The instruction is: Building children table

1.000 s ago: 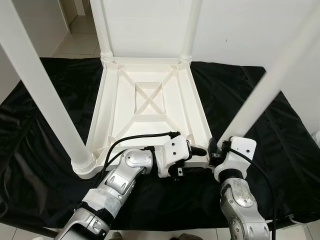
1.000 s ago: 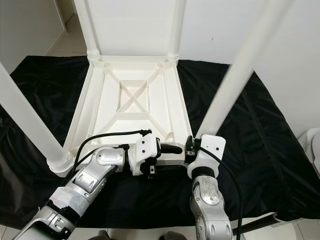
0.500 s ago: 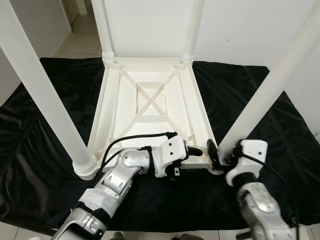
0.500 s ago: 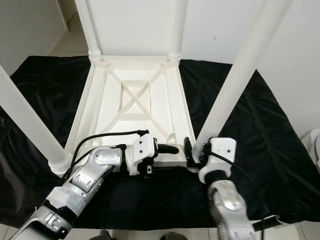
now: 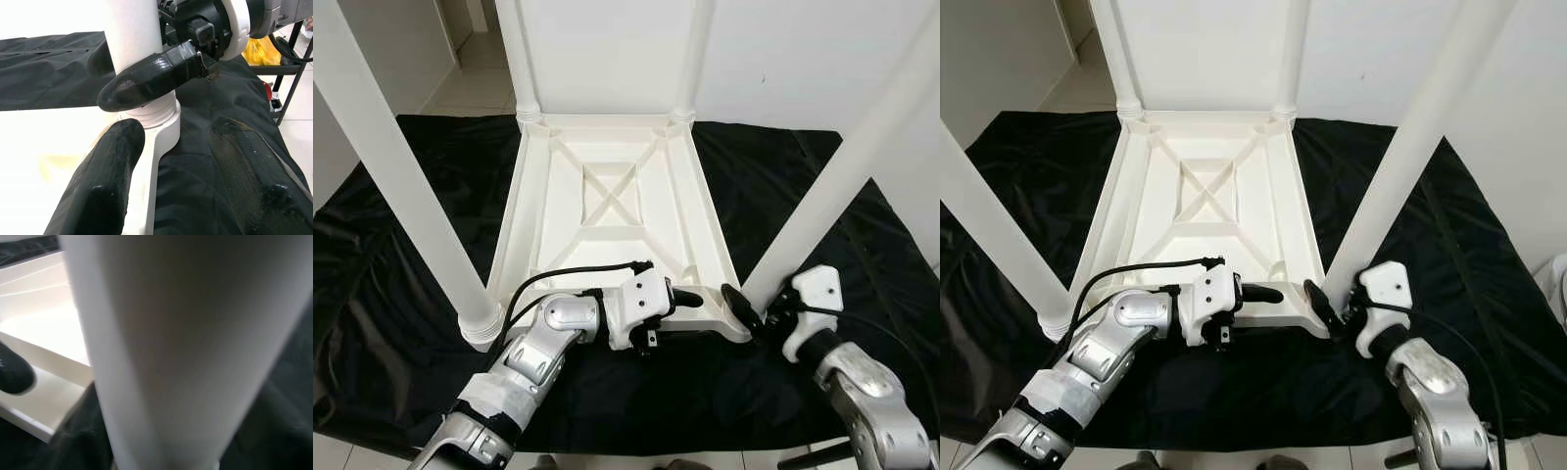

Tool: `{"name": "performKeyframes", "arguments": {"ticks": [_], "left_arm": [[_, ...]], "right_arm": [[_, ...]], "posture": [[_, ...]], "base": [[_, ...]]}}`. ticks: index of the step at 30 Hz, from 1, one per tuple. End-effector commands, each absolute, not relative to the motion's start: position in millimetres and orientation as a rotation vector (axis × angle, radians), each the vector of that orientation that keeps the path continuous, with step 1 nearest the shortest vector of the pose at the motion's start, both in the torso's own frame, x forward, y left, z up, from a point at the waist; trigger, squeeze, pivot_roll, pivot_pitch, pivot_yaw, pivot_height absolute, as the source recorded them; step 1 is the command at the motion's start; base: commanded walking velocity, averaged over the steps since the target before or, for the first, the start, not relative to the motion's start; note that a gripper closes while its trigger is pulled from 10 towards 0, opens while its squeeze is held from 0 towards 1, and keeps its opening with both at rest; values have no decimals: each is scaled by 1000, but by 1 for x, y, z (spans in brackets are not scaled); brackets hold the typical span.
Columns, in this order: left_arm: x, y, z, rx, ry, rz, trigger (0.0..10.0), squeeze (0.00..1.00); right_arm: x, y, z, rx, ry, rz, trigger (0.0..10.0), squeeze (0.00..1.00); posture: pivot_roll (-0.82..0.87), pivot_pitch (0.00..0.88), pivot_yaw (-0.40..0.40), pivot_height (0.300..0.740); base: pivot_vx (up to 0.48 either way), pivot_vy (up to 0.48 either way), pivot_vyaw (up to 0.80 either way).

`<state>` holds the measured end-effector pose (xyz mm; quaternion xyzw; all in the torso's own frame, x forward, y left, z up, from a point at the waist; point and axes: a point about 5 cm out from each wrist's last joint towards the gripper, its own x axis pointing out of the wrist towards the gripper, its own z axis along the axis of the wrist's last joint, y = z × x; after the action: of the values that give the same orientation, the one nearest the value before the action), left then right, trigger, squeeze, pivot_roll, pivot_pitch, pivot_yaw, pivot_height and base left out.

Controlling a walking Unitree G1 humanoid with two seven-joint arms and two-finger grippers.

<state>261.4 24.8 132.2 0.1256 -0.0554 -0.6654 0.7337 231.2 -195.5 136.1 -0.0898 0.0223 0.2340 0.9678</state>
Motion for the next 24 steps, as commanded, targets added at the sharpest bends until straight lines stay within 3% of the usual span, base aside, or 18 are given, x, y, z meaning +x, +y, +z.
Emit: {"name": "performKeyframes", "arguments": {"ticks": [1, 12, 13, 24], "left_arm": [[259, 21, 132, 280, -112, -1496, 10000, 0], [258, 20, 133, 271, -118, -1484, 10000, 0], [259, 20, 134, 270, -119, -1484, 10000, 0], [265, 18, 134, 284, -123, -1476, 10000, 0]], "right_arm": [[235, -198, 133, -200, 66, 479, 0, 0], [228, -200, 125, -188, 95, 508, 0, 0], [228, -201, 125, -178, 92, 477, 10000, 0], [236, -200, 128, -156, 65, 166, 10000, 0]], "posture": [[-74, 0, 1, 740], [-75, 0, -9, 740], [-81, 0, -6, 740], [-106, 4, 10, 740]], "base": [[0, 0, 0], [0, 0, 0], [0, 0, 0], [0, 0, 0]]}}
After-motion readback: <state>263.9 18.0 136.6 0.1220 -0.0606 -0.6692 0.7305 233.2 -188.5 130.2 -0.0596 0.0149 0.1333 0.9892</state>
